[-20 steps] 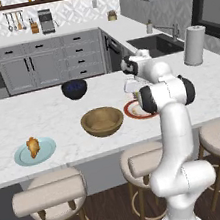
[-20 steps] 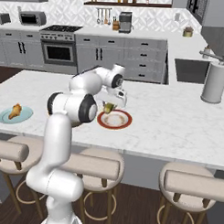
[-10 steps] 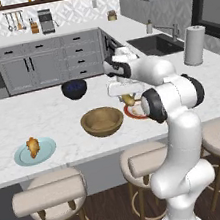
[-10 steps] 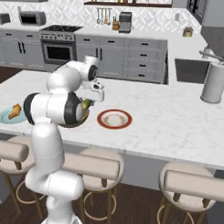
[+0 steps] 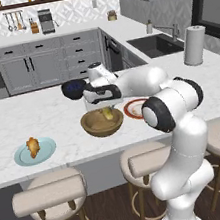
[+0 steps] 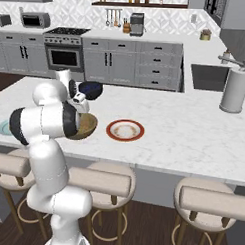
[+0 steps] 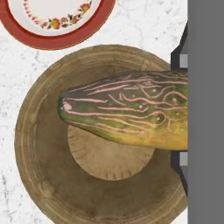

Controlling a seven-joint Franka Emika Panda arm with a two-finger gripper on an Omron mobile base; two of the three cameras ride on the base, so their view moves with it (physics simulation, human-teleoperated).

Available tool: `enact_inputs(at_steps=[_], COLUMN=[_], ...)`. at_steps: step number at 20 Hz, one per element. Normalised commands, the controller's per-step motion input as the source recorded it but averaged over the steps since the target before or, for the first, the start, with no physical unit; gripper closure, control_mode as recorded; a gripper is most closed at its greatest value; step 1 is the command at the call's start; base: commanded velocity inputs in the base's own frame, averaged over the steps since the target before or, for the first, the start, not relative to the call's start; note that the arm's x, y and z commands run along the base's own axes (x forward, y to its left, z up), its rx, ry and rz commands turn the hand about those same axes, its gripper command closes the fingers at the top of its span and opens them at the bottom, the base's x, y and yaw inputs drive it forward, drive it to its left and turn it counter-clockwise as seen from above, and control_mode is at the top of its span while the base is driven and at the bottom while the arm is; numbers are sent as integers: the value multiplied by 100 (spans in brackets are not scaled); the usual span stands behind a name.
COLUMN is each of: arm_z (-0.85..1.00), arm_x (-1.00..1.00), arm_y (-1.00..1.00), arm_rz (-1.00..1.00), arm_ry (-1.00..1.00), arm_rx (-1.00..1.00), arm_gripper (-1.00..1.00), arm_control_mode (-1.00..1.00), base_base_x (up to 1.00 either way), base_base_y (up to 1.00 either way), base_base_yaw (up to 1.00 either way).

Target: Pick the chicken drumstick and cucumber from their plates and place them in the bowl. Then put the bowl in the fridge.

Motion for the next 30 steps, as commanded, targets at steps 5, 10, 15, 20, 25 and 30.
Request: enact_inputs(at_steps=[5, 10, 15, 20, 25, 30], arm_z=[-65, -32, 9, 84, 70, 2], arm_x=[58, 18, 0, -10, -96, -100], arm_y=[67, 18, 0, 0, 19, 61], arm_rz=[-1, 0, 0, 0, 4, 16], arm_ry=[-13, -10, 1, 0, 0, -1], arm_rx=[-4, -2, 1, 6, 2, 0], arm_gripper=[100, -100, -100, -100, -100, -100], arm_control_mode=[-100, -100, -100, -100, -100, -100], base_base_x=[0, 0, 0, 0, 0, 0], base_base_y=[0, 0, 0, 0, 0, 0], base_base_yaw=[0, 0, 0, 0, 0, 0])
